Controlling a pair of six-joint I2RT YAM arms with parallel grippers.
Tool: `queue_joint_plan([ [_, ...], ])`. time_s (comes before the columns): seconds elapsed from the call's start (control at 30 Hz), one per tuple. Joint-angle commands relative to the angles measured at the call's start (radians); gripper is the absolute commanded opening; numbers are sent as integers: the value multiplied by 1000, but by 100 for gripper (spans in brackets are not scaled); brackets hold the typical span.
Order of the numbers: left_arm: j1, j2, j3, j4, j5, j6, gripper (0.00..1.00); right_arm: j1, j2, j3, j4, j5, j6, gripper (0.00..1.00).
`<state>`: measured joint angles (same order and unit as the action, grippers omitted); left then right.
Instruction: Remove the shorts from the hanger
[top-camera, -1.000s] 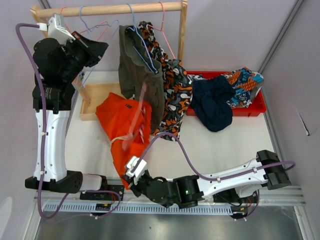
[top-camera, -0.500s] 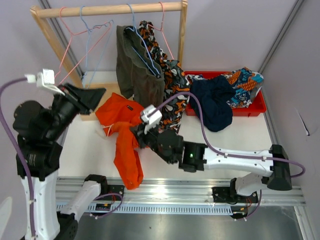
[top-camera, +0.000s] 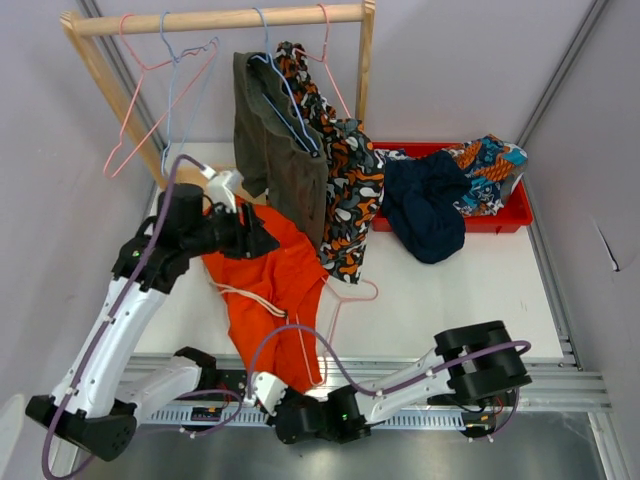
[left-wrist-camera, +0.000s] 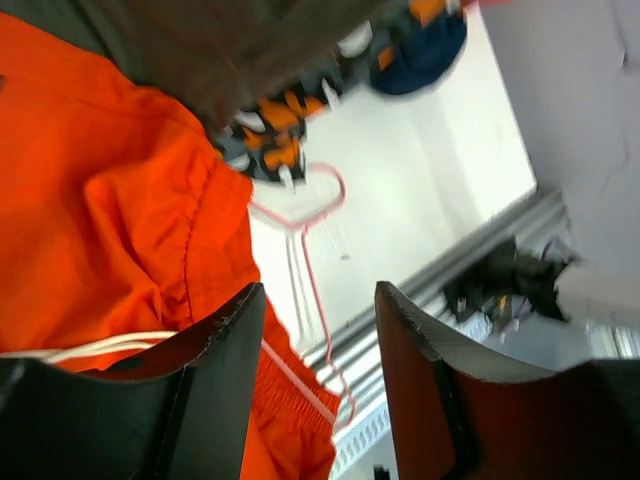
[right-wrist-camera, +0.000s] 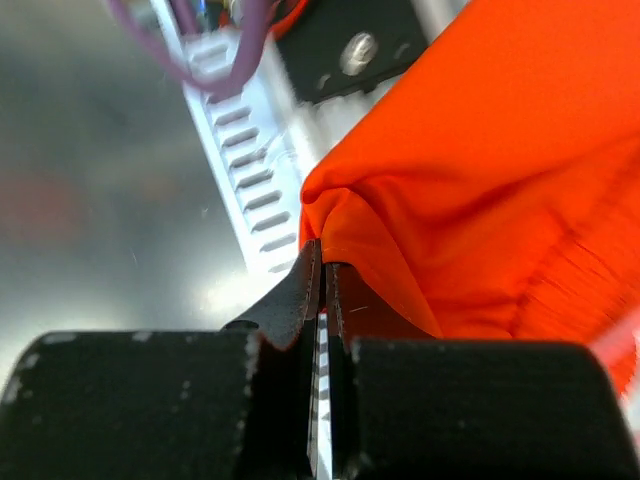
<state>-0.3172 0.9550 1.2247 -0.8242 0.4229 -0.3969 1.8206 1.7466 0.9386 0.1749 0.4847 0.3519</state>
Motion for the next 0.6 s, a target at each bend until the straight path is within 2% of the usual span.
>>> queue_joint_plan([
  [0.0, -95, 45, -72, 0, 1, 66, 53, 22, 50, 109, -24, 32, 24, 0],
  [0.17, -240, 109, -191, 10, -91, 67, 54, 29, 91, 147, -40, 28, -27, 0],
  [0.33, -330, 193, -309, 143, -61, 29, 60, 23, 79, 100, 21, 17, -28, 0],
  [0.57, -440, 399, -268, 197, -118, 3, 62, 22, 65, 83, 29, 41, -27, 0],
])
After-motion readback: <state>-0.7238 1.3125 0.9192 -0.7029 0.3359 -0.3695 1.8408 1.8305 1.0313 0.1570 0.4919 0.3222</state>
